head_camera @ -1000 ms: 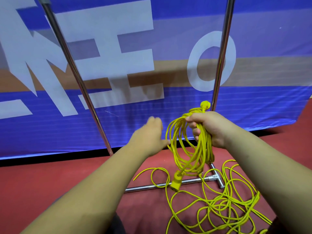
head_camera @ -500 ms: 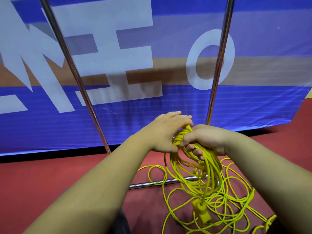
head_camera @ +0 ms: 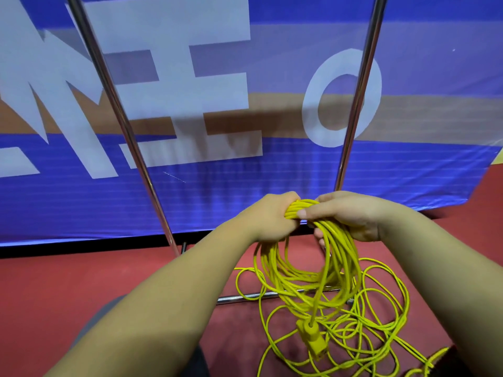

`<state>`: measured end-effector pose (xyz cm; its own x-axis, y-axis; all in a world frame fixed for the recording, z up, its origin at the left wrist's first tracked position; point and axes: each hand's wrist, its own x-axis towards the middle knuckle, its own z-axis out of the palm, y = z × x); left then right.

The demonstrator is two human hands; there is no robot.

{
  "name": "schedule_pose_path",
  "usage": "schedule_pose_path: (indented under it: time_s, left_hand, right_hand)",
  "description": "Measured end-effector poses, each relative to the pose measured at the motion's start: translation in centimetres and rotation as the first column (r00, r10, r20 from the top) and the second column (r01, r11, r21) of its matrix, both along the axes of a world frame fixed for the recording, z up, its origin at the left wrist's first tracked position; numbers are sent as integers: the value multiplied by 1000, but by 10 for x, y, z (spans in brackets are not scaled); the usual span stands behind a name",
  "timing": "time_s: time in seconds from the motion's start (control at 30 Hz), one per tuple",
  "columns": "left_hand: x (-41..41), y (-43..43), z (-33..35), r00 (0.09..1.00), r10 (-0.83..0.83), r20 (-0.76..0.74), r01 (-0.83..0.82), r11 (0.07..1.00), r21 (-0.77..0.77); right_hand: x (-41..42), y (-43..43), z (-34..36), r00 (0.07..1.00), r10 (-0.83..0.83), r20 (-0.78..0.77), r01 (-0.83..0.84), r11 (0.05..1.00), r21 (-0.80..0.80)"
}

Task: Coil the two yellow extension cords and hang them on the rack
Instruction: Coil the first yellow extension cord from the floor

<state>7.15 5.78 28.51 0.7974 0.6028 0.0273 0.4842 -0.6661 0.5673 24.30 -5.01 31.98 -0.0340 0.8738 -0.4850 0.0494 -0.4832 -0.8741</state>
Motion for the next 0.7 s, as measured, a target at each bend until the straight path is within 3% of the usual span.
schedule_pose_path:
  time_s: [0.17,0.37,0.43,0.5,0.6,0.7]
  left_hand:
    - [-4,0,24,968,160,194,-129,978,-164]
    - [-11,11,50,865,390,315,-291,903,-317]
    - [-16,18,51,816,501,288,-382,841,-382]
    - [-19,28,45,728,640,246,-462,724,-513]
    - [-21,39,37,616,765,189,-524,577,-627]
    - [-22,41,34,573,803,165,-558,529,-640]
  right_hand:
    - [11,4,-1,985,30,-170,0,985,175]
    - [26,6,-5,984,147,-98,-116,955,274]
    - [24,9,-3,992,127,-8,-119,946,301]
    - [18,12,-3,971,37,234,-118,931,345]
    - [-3,18,-10,805,-182,565,-72,915,396]
    - [-27,22,-19,705,-275,654,-37,906,421]
